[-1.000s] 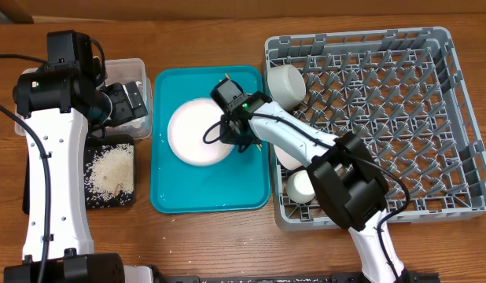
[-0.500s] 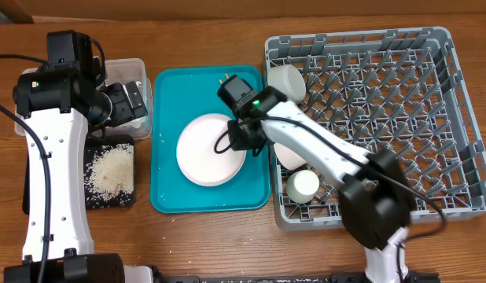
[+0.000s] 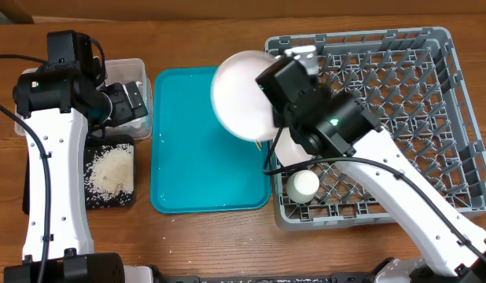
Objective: Sort waste into correct bins and load items into the dishwasher
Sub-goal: 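Lift the white plate and carry it to the rack's back edge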
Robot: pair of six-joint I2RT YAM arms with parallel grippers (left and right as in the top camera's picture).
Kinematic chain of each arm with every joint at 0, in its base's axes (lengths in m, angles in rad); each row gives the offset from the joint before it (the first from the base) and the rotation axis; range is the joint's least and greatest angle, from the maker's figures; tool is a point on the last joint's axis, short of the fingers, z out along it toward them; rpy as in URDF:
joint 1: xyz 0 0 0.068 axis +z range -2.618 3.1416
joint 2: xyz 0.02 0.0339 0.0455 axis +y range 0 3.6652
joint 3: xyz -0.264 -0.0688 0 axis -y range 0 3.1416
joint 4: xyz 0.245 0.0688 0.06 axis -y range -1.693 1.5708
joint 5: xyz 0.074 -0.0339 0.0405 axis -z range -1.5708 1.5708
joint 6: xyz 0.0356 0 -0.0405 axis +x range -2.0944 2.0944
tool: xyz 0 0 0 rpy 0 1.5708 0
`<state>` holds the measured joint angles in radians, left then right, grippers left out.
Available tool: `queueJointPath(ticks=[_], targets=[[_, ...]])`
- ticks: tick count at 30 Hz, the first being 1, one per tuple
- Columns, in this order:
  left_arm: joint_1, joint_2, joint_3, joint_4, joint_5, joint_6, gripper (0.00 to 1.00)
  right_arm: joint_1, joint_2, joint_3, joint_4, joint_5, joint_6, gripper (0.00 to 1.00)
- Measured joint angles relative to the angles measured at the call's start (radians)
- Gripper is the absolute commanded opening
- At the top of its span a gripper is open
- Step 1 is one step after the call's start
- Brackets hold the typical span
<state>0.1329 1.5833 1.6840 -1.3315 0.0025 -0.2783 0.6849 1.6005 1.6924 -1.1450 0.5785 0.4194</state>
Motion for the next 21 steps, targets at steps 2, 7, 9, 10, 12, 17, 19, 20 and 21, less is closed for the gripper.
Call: queueJointPath(ticks=[2, 7, 9, 10, 12, 17, 19, 20, 21], targets=[[0.000, 0.000, 0.000, 0.000, 0.000, 0.000, 1.00, -0.018, -0.001, 0.000, 0.000, 0.122, -0.003, 0.04], [0.000, 0.000, 0.000, 0.000, 0.000, 0.000, 1.00, -0.119, -0.001, 0.000, 0.022, 0.333, -0.005, 0.04], [0.000, 0.000, 0.000, 0.000, 0.000, 0.000, 1.00, -0.175, -0.001, 0.000, 0.038, 0.366, -0.007, 0.04], [0.000, 0.000, 0.000, 0.000, 0.000, 0.000, 1.00, -0.206, -0.001, 0.000, 0.049, 0.373, -0.014, 0.04], [0.000, 0.000, 0.000, 0.000, 0.000, 0.000, 1.00, -0.274, 0.000, 0.000, 0.091, 0.367, -0.046, 0.04], [0.000, 0.000, 0.000, 0.000, 0.000, 0.000, 1.00, -0.372, 0.015, 0.000, 0.184, 0.321, -0.121, 0.04], [0.000, 0.000, 0.000, 0.000, 0.000, 0.000, 1.00, -0.378, 0.040, 0.000, 0.211, 0.310, -0.140, 0.04], [0.000, 0.000, 0.000, 0.000, 0.000, 0.000, 1.00, -0.377, 0.053, 0.000, 0.219, 0.307, -0.145, 0.04], [0.000, 0.000, 0.000, 0.000, 0.000, 0.000, 1.00, -0.377, 0.066, 0.000, 0.229, 0.300, -0.151, 0.04]])
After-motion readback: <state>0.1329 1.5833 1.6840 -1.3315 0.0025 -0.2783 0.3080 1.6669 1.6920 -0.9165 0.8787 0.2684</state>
